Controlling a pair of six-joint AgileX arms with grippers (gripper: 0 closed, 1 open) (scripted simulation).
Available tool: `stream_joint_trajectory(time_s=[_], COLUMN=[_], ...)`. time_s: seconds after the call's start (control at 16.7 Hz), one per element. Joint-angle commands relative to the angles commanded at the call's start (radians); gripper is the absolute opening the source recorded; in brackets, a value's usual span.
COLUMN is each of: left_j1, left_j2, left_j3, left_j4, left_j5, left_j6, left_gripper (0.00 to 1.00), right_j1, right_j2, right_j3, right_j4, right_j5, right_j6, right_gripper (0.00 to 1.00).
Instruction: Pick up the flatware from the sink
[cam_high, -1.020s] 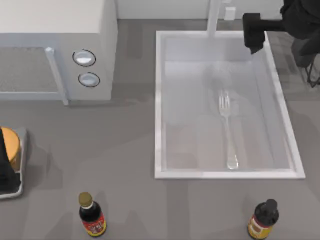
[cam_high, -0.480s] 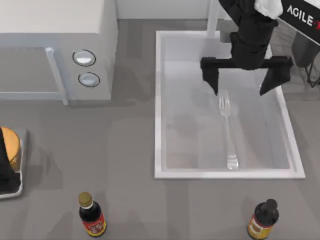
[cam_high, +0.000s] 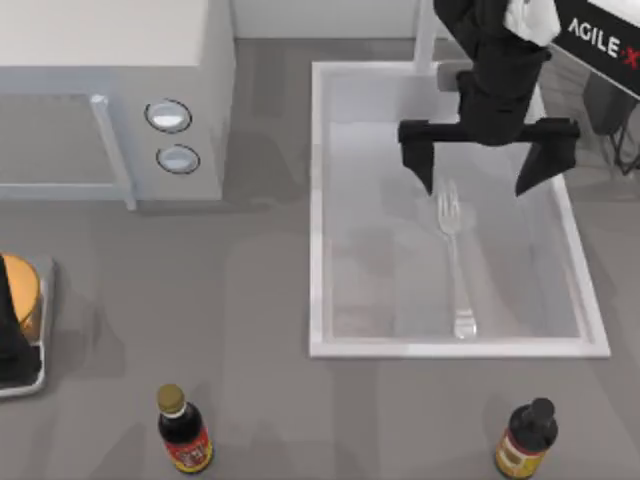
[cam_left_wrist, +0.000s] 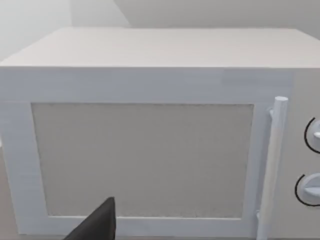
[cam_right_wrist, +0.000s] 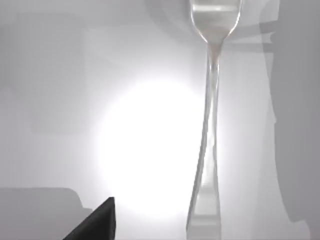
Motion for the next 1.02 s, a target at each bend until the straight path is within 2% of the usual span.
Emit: stream_joint_trajectory(time_s=[0.6, 0.96, 1.02], left_j1=[0.0, 0.0, 0.0], left_j2=[0.0, 0.0, 0.0], left_j3=[0.0, 0.0, 0.0], left_j4=[0.0, 0.0, 0.0], left_j5=[0.0, 0.0, 0.0], left_j6=[0.0, 0.0, 0.0], left_gripper=[1.0, 1.0, 1.0], right_j1=[0.006, 0.006, 0.006], right_j2=[0.147, 0.158, 0.158], right_j3=[-0.231, -0.247, -0.247], right_j4=[0.379, 0.406, 0.406], right_j5=[0.002, 0.002, 0.002], right_j6=[0.003, 0.003, 0.003], right_gripper=[1.0, 1.0, 0.92])
